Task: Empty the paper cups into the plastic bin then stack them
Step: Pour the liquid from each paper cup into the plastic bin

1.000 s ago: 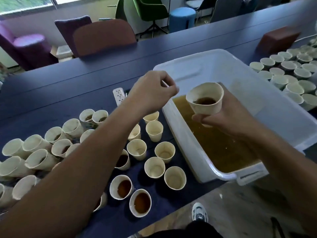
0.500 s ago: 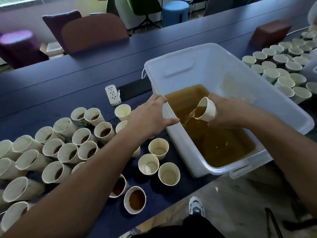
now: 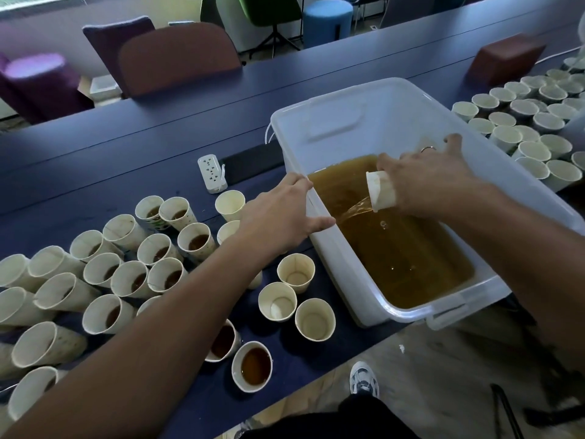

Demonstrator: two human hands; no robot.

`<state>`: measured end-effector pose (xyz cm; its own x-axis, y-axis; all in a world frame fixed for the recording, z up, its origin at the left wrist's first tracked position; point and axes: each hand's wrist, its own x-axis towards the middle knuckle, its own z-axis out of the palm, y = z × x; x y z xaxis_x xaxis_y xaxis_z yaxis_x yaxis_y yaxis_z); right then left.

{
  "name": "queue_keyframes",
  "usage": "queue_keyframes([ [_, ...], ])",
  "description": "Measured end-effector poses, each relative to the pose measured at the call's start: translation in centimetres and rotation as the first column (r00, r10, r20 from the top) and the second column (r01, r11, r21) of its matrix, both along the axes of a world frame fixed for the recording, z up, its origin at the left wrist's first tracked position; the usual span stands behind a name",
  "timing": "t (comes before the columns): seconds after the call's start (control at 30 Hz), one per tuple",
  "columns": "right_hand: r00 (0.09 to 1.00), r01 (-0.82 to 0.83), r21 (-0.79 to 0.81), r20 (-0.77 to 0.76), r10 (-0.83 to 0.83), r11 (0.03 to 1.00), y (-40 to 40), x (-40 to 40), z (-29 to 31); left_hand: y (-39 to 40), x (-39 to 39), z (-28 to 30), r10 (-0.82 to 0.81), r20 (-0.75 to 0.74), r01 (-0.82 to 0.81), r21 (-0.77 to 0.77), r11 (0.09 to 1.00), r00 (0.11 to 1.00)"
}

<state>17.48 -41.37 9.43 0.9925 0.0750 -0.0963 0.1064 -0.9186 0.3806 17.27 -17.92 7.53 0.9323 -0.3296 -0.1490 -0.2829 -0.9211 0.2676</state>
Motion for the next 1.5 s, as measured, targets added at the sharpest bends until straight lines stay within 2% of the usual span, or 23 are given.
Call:
queue_keyframes([
  [0.1,1.000,-0.002,-0.012,0.004,0.002,1.000,0.6,-0.2,1.4,-0.1,0.1,0.2,-0.003,-0.006,0.003,0.002,1.000,1.000],
  [0.23,0.996,-0.004,0.029,0.084,0.002,1.000,1.5,-0.8,1.6,0.0,0.3,0.1,-0.006,-0.008,0.006,-0.016,1.000,1.000],
  [0.3,0.999,0.000,0.050,0.032,-0.002,0.999,2.0,-1.2,0.6,0.0,0.3,0.0,-0.003,-0.003,0.003,-0.024,1.000,1.000],
  [0.37,0.995,0.031,0.083,-0.099,-0.023,0.996,2.1,-1.7,-0.8,0.1,0.3,-0.1,-0.008,0.005,0.008,-0.024,1.000,1.000],
  [0.43,0.987,0.093,0.142,-0.144,-0.072,0.985,1.9,-1.8,-1.5,0.1,0.3,-0.2,-0.017,0.019,0.018,-0.025,1.000,1.000],
  [0.53,0.983,0.184,0.299,-0.044,-0.179,0.937,1.5,-1.6,-1.7,0.3,0.1,-0.4,-0.034,0.040,0.035,-0.040,0.999,0.999],
  [0.6,0.974,0.226,0.344,-0.050,-0.223,0.912,1.4,-1.8,-2.0,0.4,0.4,-0.4,-0.036,0.032,0.039,-0.077,0.996,0.999],
  [0.63,0.968,0.246,0.381,-0.058,-0.243,0.891,1.4,-2.0,-2.1,0.5,0.7,-0.3,-0.035,0.004,0.035,-0.129,0.991,0.999],
  [0.7,0.960,0.246,0.552,-0.027,-0.278,0.797,1.8,-2.7,-2.0,0.9,1.4,0.5,-0.027,-0.069,0.006,-0.294,0.956,0.997],
  [0.77,0.956,0.158,0.737,0.053,-0.289,0.658,3.0,-3.2,-1.6,1.2,1.8,1.7,0.002,-0.126,-0.060,-0.460,0.886,0.992],
  [0.83,0.953,0.037,0.823,0.141,-0.267,0.567,4.8,-3.5,-1.0,1.5,2.1,3.1,0.026,-0.165,-0.117,-0.568,0.815,0.986],
  [0.93,0.948,-0.093,0.842,0.238,-0.211,0.531,7.6,-3.4,-0.3,2.6,2.6,5.0,0.039,-0.158,-0.129,-0.609,0.782,0.987],
  [1.1,0.947,-0.192,0.855,0.290,-0.136,0.482,11.2,-2.5,-0.1,5.6,2.5,6.8,0.099,-0.165,-0.181,-0.618,0.765,0.981],
  [1.17,0.960,-0.197,0.833,0.271,-0.071,0.517,12.1,-2.1,-0.4,7.1,2.3,6.8,0.124,-0.171,-0.203,-0.603,0.771,0.977],
  [1.23,0.983,-0.163,0.812,0.184,0.020,0.560,12.7,-1.7,-0.7,8.4,2.1,6.6,0.164,-0.178,-0.239,-0.586,0.775,0.970],
  [1.33,0.992,-0.089,0.847,0.026,0.126,0.524,13.0,-1.2,-1.4,10.9,2.3,5.9,0.273,-0.182,-0.328,-0.555,0.765,0.945],
  [1.5,0.983,-0.183,0.826,0.139,0.122,0.534,13.2,-0.6,-2.5,15.2,4.2,3.6,0.501,-0.189,-0.525,-0.478,0.704,0.844],
])
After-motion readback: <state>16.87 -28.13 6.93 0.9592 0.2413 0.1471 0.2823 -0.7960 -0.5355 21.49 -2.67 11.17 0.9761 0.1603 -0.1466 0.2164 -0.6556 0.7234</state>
